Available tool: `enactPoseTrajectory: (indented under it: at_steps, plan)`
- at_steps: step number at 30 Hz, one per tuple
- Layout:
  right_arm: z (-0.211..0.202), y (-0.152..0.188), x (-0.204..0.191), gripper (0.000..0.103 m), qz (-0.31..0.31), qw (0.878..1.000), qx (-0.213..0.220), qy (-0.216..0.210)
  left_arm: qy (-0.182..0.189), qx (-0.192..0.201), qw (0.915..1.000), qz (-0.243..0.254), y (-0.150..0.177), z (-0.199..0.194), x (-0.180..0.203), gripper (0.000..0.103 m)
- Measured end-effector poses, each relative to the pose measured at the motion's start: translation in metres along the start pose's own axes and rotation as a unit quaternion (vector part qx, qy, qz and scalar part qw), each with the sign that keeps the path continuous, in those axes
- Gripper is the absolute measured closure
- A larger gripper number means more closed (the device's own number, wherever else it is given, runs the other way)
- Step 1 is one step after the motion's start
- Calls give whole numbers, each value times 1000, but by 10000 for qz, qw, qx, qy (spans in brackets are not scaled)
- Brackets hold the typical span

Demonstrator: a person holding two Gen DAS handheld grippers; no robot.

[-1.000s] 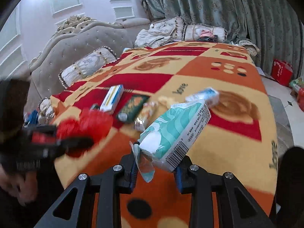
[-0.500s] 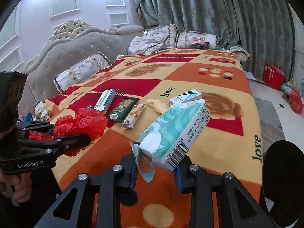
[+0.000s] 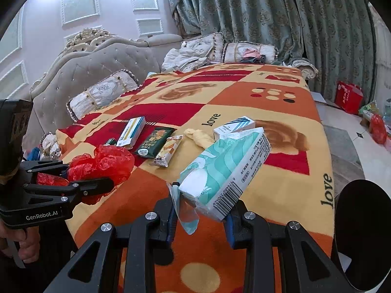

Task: Collect trash
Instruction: 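Carry the red bag and tissue pack with both tools over the bin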

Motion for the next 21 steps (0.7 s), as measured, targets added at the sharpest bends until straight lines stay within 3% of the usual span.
enactPoseTrajectory:
  at_steps: [11,21]
  plan:
    - [-8,-2,15,73,198,9995,122,209,-141,10,9999,52,-2,2,0,71]
    - [-29,0,72,73,881,9914,297,926,-227,75,9993,284,-7,2,12,70]
Point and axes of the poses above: each gripper's, at about its wrist camera, not at the fingertips, and z roughly the way its jaws point, x to its right, y to its underside, the point moved 6 cm from there along z, roughly the way its jaws point, and after that the axes turned 10 degrees about y, right-handed, at the moved point
